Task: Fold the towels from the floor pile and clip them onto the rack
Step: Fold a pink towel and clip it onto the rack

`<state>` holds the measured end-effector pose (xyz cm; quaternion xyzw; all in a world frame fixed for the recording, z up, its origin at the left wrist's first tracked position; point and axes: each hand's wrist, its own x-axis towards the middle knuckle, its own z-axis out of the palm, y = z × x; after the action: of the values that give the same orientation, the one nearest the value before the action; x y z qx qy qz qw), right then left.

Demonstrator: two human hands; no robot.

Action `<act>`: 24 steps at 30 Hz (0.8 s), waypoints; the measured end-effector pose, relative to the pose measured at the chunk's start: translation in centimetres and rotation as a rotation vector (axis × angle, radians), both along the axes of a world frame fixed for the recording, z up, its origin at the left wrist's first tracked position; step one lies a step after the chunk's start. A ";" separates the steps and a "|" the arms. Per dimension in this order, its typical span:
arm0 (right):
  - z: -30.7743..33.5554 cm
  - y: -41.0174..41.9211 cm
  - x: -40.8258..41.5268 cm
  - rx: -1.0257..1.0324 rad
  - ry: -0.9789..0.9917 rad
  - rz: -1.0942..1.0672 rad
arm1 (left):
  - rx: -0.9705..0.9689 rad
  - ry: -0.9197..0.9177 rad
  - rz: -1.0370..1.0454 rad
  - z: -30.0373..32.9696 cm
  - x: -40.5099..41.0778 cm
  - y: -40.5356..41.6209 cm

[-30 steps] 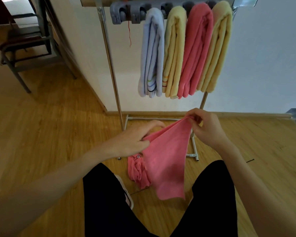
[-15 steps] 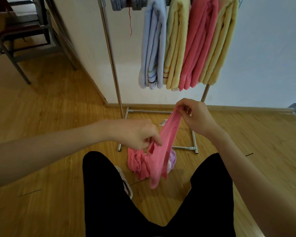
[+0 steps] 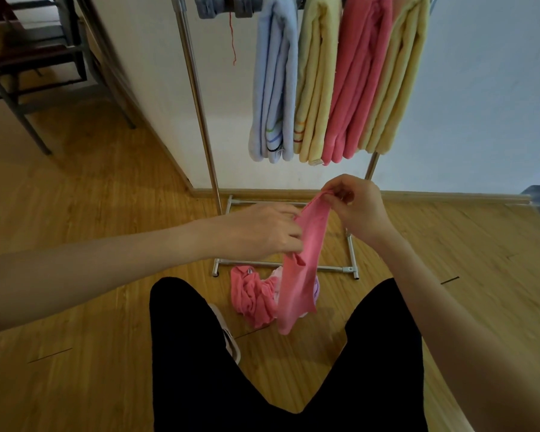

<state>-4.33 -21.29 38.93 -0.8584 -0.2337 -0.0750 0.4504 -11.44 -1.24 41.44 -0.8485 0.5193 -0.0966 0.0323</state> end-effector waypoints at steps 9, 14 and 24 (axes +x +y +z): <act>0.6 0.1 -1.0 0.174 0.121 0.078 | -0.344 -0.089 0.315 -0.1 0.4 -0.2; 1.2 0.2 -1.8 0.238 0.191 0.170 | -0.490 -0.030 0.470 -0.2 0.5 -0.4; 1.4 0.5 -2.6 0.288 0.285 0.281 | -0.510 -0.068 0.576 -0.6 0.2 -0.1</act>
<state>-6.89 -20.77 40.35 -0.7463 -0.2717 0.0777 0.6026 -11.21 -1.31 40.82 -0.9367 0.2177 -0.2376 -0.1367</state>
